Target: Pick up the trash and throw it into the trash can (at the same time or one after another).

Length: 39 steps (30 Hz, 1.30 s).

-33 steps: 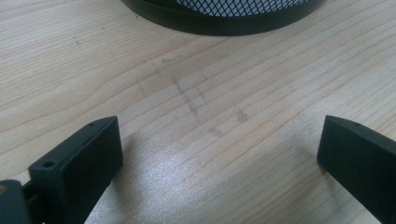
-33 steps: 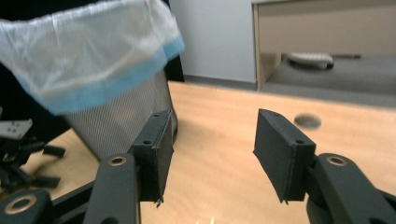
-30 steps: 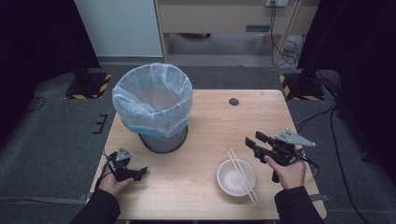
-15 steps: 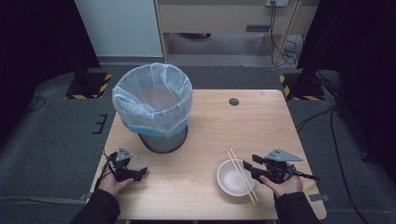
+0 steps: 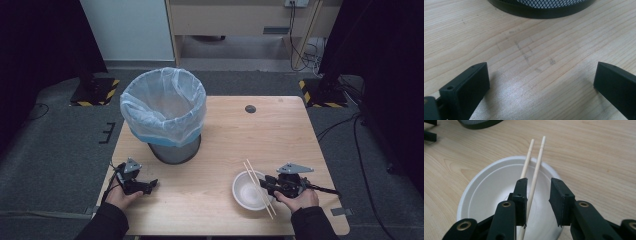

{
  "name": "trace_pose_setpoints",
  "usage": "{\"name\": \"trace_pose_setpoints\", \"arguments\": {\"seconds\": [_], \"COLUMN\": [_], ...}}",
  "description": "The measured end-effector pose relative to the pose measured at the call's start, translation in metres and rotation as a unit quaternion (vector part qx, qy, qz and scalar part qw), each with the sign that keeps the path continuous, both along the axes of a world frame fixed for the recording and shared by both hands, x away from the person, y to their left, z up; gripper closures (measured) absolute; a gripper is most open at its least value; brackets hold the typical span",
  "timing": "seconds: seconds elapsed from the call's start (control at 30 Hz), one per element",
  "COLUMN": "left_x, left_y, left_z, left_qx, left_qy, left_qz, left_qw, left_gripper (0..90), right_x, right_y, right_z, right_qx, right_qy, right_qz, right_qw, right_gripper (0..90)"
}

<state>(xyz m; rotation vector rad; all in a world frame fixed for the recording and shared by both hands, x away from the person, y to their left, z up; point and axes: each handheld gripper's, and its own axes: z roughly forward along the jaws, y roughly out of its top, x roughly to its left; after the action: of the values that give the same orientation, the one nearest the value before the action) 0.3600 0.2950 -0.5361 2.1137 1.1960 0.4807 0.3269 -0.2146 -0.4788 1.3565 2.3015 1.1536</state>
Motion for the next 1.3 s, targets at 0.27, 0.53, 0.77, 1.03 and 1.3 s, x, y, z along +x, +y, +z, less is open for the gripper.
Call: {"name": "trace_pose_setpoints", "arguments": {"seconds": [0.27,0.53,0.77,1.03,1.3], "left_x": [0.000,0.000,0.000,0.000,0.000], "left_y": [0.000,0.000,0.000,0.000,0.000], "left_z": [0.000,0.000,0.000,0.000,0.000], "left_qx": [-0.001,-0.001,0.000,0.000,-0.001], "left_qy": [0.000,0.000,0.000,0.000,0.000], "left_qz": [0.000,0.000,0.000,0.000,0.000], "left_qw": [1.0000,1.0000,1.0000,1.0000,1.0000], "left_gripper": [0.0,0.0,0.0,0.0,0.0], "right_x": [0.002,0.006,0.006,0.007,0.008], "right_y": [0.004,0.006,0.005,0.000,-0.011], "right_z": [-0.006,-0.009,-0.008,-0.003,0.013], "right_qx": [-0.015,-0.027,-0.027,-0.009,0.035], "right_qy": [0.022,0.038,0.048,0.043,0.004], "right_qz": [0.008,0.009,0.007,-0.002,-0.024], "right_qw": [0.9996,0.9989,0.9985,0.9990,0.9991], "right_gripper": [69.0,76.9,85.2,85.7,85.7]}}
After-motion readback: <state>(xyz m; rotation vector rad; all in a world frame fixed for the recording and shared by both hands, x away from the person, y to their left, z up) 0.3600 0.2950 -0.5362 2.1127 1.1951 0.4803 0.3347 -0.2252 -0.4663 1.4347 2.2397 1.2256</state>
